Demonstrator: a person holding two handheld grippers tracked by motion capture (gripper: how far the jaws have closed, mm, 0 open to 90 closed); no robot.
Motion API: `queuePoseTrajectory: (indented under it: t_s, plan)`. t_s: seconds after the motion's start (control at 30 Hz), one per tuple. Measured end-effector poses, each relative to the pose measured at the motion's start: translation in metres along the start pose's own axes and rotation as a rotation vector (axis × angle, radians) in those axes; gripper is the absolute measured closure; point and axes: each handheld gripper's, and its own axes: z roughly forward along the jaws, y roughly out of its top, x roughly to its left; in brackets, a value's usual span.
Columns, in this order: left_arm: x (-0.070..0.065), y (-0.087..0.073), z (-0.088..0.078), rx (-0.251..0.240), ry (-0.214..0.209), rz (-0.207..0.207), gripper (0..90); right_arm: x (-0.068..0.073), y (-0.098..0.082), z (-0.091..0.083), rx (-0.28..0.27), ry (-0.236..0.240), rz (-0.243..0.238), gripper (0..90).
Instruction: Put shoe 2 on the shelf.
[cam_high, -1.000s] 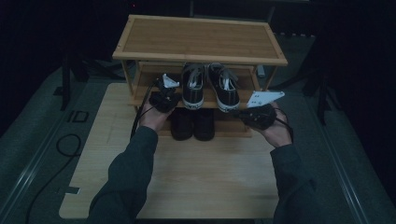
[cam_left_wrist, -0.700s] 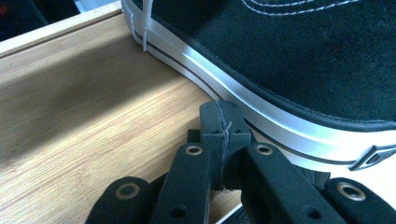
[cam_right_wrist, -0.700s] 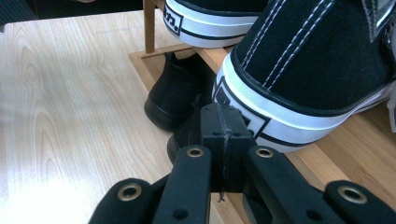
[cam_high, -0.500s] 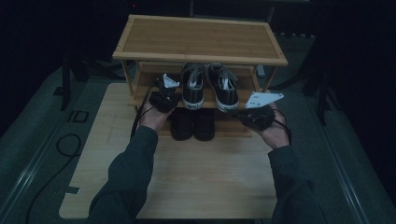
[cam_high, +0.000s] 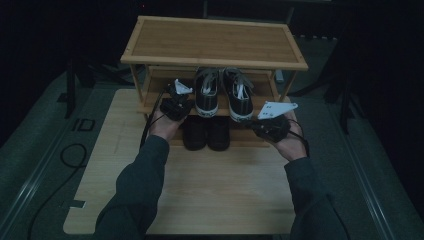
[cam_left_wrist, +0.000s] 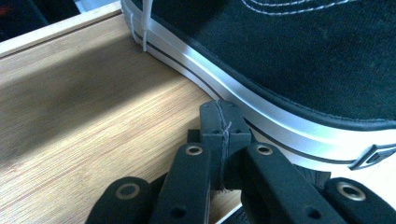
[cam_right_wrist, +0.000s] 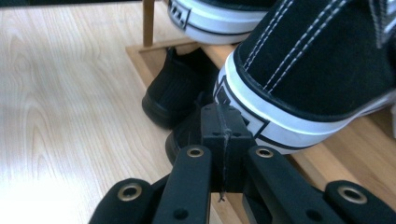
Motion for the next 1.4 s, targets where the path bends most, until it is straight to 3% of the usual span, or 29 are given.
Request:
queuePoseTrajectory:
  t_s: [0.1, 0.23, 0.33, 1.4]
  plan:
    - [0.000, 0.000, 0.000, -0.001, -0.001, -0.002, 90.0, 0.003, 0.001, 0.007, 0.016, 0.005, -0.012, 90.0]
    - [0.000, 0.000, 0.000, -0.002, -0.002, -0.001, 90.0, 0.002, 0.004, 0.008, -0.013, -0.001, -0.004, 90.0]
    - [0.000, 0.000, 0.000, -0.003, -0.003, -0.001, 90.0, 0.002, 0.008, 0.008, -0.001, -0.038, -0.012, 90.0]
    - [-0.001, 0.000, 0.000, -0.002, 0.005, 0.008, 90.0, 0.006, 0.021, 0.027, -0.005, -0.009, -0.003, 90.0]
